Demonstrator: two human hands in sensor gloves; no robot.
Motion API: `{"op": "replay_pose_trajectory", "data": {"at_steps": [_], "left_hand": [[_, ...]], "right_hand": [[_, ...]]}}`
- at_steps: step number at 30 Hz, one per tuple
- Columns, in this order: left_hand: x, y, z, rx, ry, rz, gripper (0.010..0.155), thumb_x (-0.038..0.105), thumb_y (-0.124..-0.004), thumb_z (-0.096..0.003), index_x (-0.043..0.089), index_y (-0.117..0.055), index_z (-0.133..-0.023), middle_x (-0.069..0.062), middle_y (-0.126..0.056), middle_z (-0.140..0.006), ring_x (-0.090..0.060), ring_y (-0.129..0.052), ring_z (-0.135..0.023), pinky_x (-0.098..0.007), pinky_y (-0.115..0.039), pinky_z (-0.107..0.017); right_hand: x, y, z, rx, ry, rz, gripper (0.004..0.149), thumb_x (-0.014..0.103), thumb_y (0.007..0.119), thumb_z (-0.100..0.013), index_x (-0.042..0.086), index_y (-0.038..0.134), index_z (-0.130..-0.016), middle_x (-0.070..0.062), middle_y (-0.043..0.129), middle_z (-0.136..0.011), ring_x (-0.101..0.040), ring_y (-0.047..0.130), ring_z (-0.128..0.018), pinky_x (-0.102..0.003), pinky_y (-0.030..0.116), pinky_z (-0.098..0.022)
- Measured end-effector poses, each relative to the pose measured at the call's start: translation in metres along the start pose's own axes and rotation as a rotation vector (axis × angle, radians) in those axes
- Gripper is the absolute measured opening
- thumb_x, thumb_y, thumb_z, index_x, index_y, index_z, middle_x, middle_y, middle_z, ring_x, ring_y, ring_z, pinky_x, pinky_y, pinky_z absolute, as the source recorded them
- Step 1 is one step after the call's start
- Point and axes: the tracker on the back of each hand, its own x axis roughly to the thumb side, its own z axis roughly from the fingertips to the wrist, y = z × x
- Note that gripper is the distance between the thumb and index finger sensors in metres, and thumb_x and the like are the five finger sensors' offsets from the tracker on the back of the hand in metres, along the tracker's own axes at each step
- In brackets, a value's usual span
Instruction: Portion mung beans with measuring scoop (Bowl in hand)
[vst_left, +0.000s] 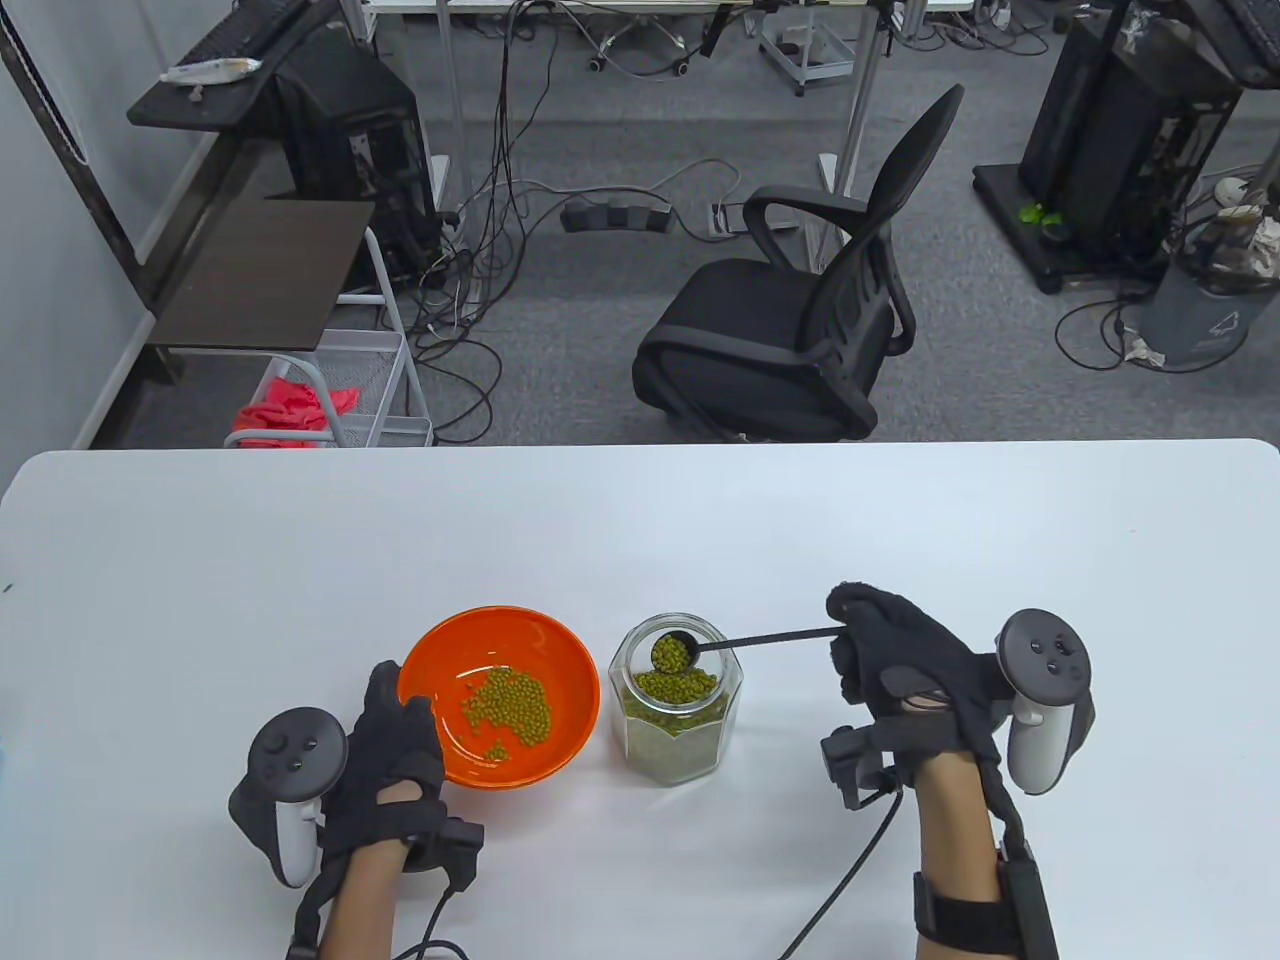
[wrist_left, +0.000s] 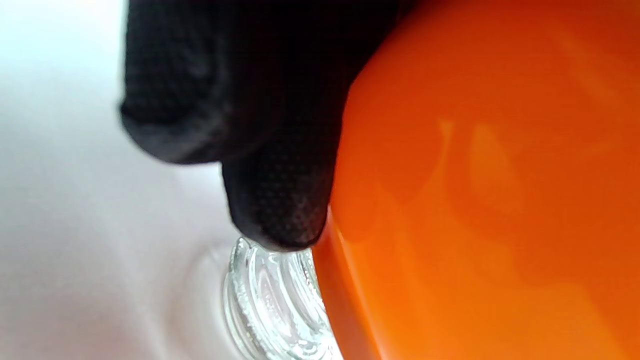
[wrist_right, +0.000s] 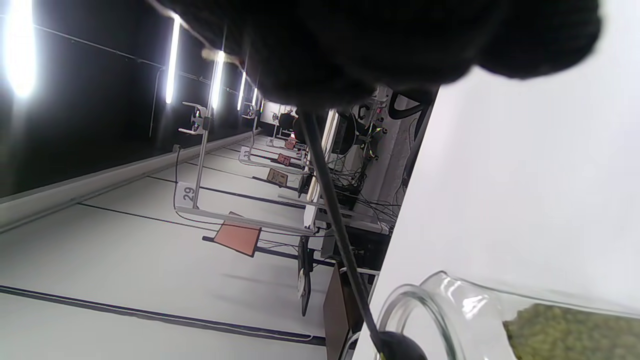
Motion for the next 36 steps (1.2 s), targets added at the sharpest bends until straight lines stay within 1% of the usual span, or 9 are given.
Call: {"op": "replay_pose_trajectory", "data": {"at_steps": [4, 9, 11, 13, 16, 18, 23, 30, 36], "left_hand": [[0.0, 0.0, 0.0, -0.001, -0.001, 0.001, 0.063, 0.039, -0.067, -0.0533, 0.008, -0.052, -0.106, -0.012, -0.078, -0.091, -0.022, -0.116, -0.034, -0.024, -0.098, -0.018], [0.0, 0.0, 0.0, -0.002, -0.001, 0.002, 0.063, 0.039, -0.067, -0.0534, 0.008, -0.052, -0.106, -0.012, -0.078, -0.091, -0.022, -0.116, -0.034, -0.024, -0.098, -0.018], [0.001, 0.0, 0.0, -0.002, -0.002, 0.002, 0.063, 0.039, -0.067, -0.0533, 0.008, -0.052, -0.106, -0.012, -0.078, -0.091, -0.022, -0.116, -0.034, -0.024, -0.098, -0.018], [0.001, -0.001, 0.0, -0.005, -0.002, 0.004, 0.063, 0.039, -0.067, -0.0533, 0.008, -0.052, -0.106, -0.012, -0.079, -0.091, -0.022, -0.116, -0.034, -0.024, -0.098, -0.018], [0.001, -0.001, 0.0, -0.007, -0.002, 0.007, 0.063, 0.039, -0.067, -0.0533, 0.008, -0.052, -0.106, -0.012, -0.079, -0.091, -0.022, -0.116, -0.034, -0.024, -0.098, -0.018], [0.001, -0.001, 0.0, -0.006, -0.003, 0.008, 0.063, 0.039, -0.067, -0.0533, 0.008, -0.052, -0.106, -0.012, -0.079, -0.091, -0.022, -0.116, -0.033, -0.024, -0.098, -0.018], [0.001, 0.0, 0.001, -0.006, -0.003, 0.015, 0.063, 0.039, -0.067, -0.0533, 0.008, -0.052, -0.106, -0.012, -0.079, -0.09, -0.022, -0.116, -0.033, -0.024, -0.098, -0.018], [0.001, 0.0, 0.001, -0.007, -0.001, 0.02, 0.063, 0.039, -0.067, -0.0533, 0.007, -0.052, -0.106, -0.012, -0.079, -0.09, -0.022, -0.116, -0.033, -0.024, -0.098, -0.018], [0.001, 0.001, 0.001, -0.007, 0.0, 0.022, 0.063, 0.039, -0.067, -0.0533, 0.008, -0.052, -0.106, -0.012, -0.079, -0.09, -0.022, -0.116, -0.033, -0.024, -0.097, -0.018]], "right_hand": [[0.005, 0.003, 0.003, 0.017, -0.028, -0.02, 0.04, 0.026, 0.076, -0.047, 0.007, 0.084, -0.082, -0.017, 0.095, -0.046, -0.018, 0.094, -0.02, -0.053, 0.081, -0.032], [0.011, 0.015, 0.007, 0.042, -0.068, -0.044, 0.041, 0.026, 0.076, -0.047, 0.007, 0.084, -0.082, -0.016, 0.095, -0.046, -0.018, 0.094, -0.02, -0.053, 0.081, -0.032], [0.012, 0.022, 0.008, 0.063, -0.08, -0.054, 0.04, 0.026, 0.076, -0.047, 0.007, 0.084, -0.082, -0.017, 0.095, -0.047, -0.018, 0.094, -0.021, -0.053, 0.081, -0.032], [0.013, 0.035, 0.009, 0.123, -0.084, -0.063, 0.041, 0.026, 0.076, -0.047, 0.008, 0.083, -0.083, -0.017, 0.095, -0.049, -0.019, 0.095, -0.023, -0.054, 0.08, -0.034], [0.014, 0.049, 0.011, 0.165, -0.095, -0.071, 0.041, 0.025, 0.076, -0.047, 0.008, 0.083, -0.083, -0.018, 0.094, -0.051, -0.021, 0.095, -0.025, -0.055, 0.079, -0.036], [0.014, 0.062, 0.014, 0.209, -0.109, -0.06, 0.041, 0.025, 0.076, -0.047, 0.008, 0.082, -0.084, -0.018, 0.094, -0.052, -0.022, 0.095, -0.027, -0.056, 0.079, -0.037], [0.016, 0.085, 0.02, 0.279, -0.135, -0.027, 0.041, 0.024, 0.076, -0.047, 0.008, 0.082, -0.084, -0.02, 0.094, -0.056, -0.025, 0.096, -0.03, -0.057, 0.077, -0.039], [0.017, 0.106, 0.027, 0.338, -0.162, 0.043, 0.041, 0.022, 0.077, -0.046, 0.009, 0.082, -0.085, -0.021, 0.094, -0.06, -0.027, 0.098, -0.035, -0.059, 0.076, -0.041], [0.019, 0.119, 0.033, 0.36, -0.203, 0.126, 0.041, 0.019, 0.079, -0.045, 0.01, 0.083, -0.085, -0.022, 0.093, -0.064, -0.03, 0.098, -0.04, -0.061, 0.075, -0.043]]}}
